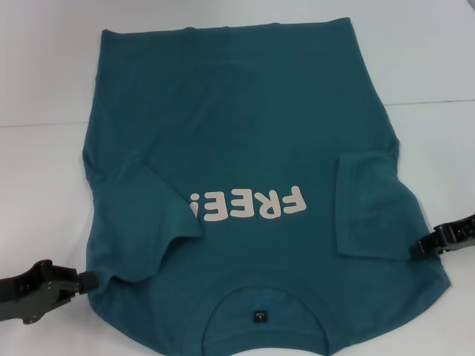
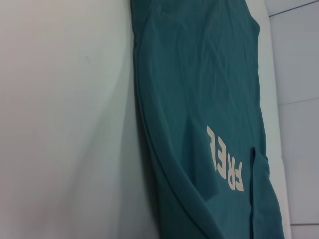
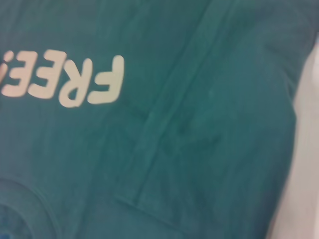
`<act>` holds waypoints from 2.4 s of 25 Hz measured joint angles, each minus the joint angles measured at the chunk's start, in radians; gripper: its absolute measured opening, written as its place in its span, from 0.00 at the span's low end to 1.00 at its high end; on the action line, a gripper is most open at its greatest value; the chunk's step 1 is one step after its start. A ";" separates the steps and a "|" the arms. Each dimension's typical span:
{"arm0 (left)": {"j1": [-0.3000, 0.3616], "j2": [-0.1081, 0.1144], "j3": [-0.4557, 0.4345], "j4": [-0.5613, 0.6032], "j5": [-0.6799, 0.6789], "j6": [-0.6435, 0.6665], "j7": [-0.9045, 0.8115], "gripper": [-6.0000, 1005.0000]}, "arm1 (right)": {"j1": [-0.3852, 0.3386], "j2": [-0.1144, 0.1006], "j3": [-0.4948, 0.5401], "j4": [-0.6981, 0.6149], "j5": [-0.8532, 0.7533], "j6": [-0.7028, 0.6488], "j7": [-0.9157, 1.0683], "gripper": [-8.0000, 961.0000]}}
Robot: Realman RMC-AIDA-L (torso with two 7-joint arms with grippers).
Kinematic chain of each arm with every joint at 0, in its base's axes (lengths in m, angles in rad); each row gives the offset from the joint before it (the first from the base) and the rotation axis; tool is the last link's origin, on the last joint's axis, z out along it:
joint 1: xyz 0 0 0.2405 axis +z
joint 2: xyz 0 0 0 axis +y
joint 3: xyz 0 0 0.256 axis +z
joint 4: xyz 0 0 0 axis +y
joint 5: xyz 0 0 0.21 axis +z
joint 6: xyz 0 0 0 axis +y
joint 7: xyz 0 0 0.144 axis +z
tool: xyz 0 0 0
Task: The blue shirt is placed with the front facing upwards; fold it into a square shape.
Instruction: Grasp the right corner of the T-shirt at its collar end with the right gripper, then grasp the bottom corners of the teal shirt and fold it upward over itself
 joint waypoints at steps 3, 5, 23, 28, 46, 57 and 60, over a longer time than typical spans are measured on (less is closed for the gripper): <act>0.001 0.000 0.000 0.000 0.000 0.000 0.000 0.02 | 0.001 0.000 0.001 0.000 -0.003 0.002 0.003 0.46; 0.001 0.000 0.000 0.000 0.000 0.000 0.000 0.02 | 0.001 0.001 0.000 -0.001 -0.004 0.003 0.004 0.40; 0.001 0.009 0.041 0.077 0.039 0.105 0.025 0.02 | -0.015 -0.024 -0.014 -0.111 -0.013 -0.168 0.012 0.04; 0.011 0.009 0.044 0.137 0.070 0.192 0.025 0.02 | -0.017 -0.024 -0.014 -0.156 -0.061 -0.240 0.017 0.04; 0.064 -0.006 0.069 0.218 0.176 0.377 0.036 0.02 | -0.047 -0.002 -0.012 -0.190 -0.112 -0.388 -0.043 0.04; -0.107 0.044 0.051 0.077 0.066 0.317 0.010 0.02 | -0.047 -0.040 0.080 -0.177 0.128 -0.385 -0.055 0.04; -0.187 0.067 0.052 -0.005 0.065 0.214 -0.007 0.02 | -0.047 -0.040 0.120 -0.160 0.138 -0.339 -0.037 0.05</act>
